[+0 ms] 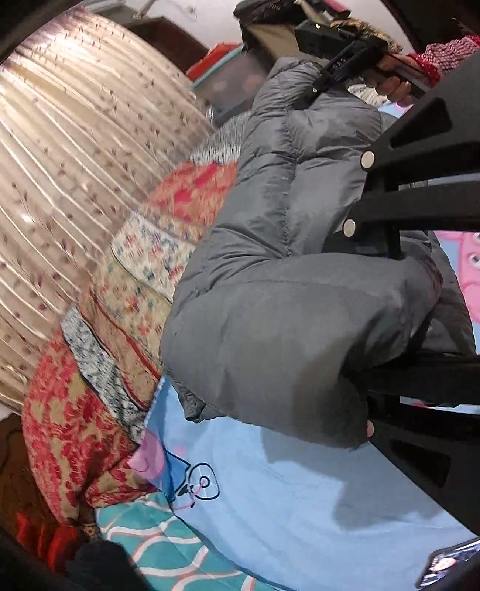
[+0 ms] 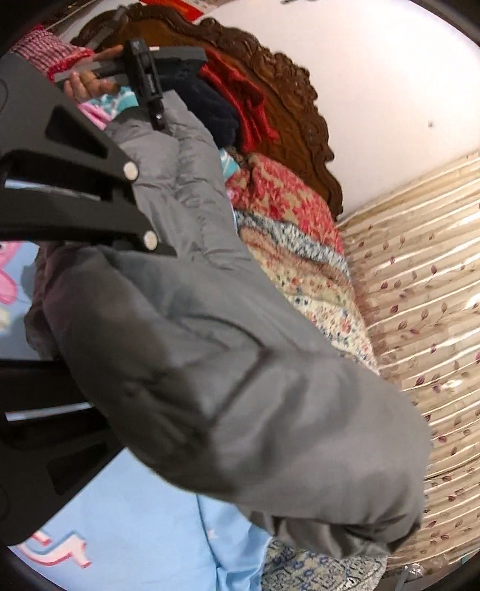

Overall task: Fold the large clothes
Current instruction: 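Grasp the grey jacket bundle with both grippers and lift it, then lower the bundle onto the sheet and open both grippers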

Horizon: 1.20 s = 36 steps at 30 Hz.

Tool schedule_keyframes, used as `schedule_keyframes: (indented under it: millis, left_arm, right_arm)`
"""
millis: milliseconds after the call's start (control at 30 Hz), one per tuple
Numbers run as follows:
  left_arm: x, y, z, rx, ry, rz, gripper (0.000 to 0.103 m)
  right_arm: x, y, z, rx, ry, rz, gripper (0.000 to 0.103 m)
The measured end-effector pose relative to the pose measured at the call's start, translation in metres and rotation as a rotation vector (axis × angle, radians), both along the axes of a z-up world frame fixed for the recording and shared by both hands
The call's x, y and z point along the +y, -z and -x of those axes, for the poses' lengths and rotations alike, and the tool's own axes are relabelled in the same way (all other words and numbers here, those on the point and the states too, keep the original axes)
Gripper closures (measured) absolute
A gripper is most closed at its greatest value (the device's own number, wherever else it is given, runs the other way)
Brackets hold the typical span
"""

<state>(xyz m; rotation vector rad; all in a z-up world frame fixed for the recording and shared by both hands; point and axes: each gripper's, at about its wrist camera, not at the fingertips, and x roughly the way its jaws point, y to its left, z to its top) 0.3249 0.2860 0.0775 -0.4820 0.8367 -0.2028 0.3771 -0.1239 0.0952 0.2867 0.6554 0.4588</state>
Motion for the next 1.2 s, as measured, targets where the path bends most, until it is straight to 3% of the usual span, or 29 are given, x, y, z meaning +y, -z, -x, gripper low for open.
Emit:
schedule_keyframes:
  millis: [100, 233, 300, 333, 400, 533, 600, 733, 900, 1000, 1200]
  left_arm:
    - [-0.014, 0.035, -0.029, 0.064, -0.007, -0.043, 0.064]
    - [-0.039, 0.091, -0.063, 0.172, -0.024, -0.184, 0.063]
    - [-0.049, 0.122, -0.074, 0.219, -0.073, -0.288, 0.052]
    - [-0.051, 0.128, -0.074, 0.212, -0.095, -0.312, 0.048]
    - [-0.054, 0.13, -0.073, 0.202, -0.129, -0.349, 0.041]
    - [-0.054, 0.119, -0.066, 0.214, -0.154, -0.41, 0.037]
    - [-0.047, 0.106, -0.052, 0.209, -0.2, -0.416, 0.037]
    - [-0.032, 0.076, -0.01, 0.17, -0.284, -0.395, 0.037]
    - [-0.038, 0.057, 0.05, 0.152, -0.314, -0.434, 0.037]
    - [-0.054, 0.054, 0.087, 0.158, -0.295, -0.472, 0.037]
    - [-0.088, 0.054, 0.148, 0.171, -0.243, -0.474, 0.037]
  right_arm:
    - [-0.005, 0.028, -0.029, 0.053, 0.031, 0.038, 0.084]
    - [-0.024, 0.087, -0.058, 0.19, 0.11, 0.063, 0.083]
    - [-0.037, 0.126, -0.064, 0.293, 0.167, 0.063, 0.075]
    - [-0.038, 0.142, -0.063, 0.344, 0.172, 0.052, 0.06]
    - [-0.037, 0.159, -0.061, 0.387, 0.19, 0.039, 0.052]
    - [-0.03, 0.157, -0.055, 0.375, 0.219, 0.101, 0.034]
    - [-0.033, 0.15, -0.049, 0.367, 0.253, 0.117, 0.033]
    - [-0.064, 0.131, -0.015, 0.308, 0.319, 0.023, 0.032]
    - [-0.075, 0.114, 0.057, 0.252, 0.42, -0.028, 0.032]
    - [-0.068, 0.109, 0.106, 0.225, 0.383, 0.0, 0.032]
    - [-0.05, 0.118, 0.188, 0.251, 0.302, 0.072, 0.032]
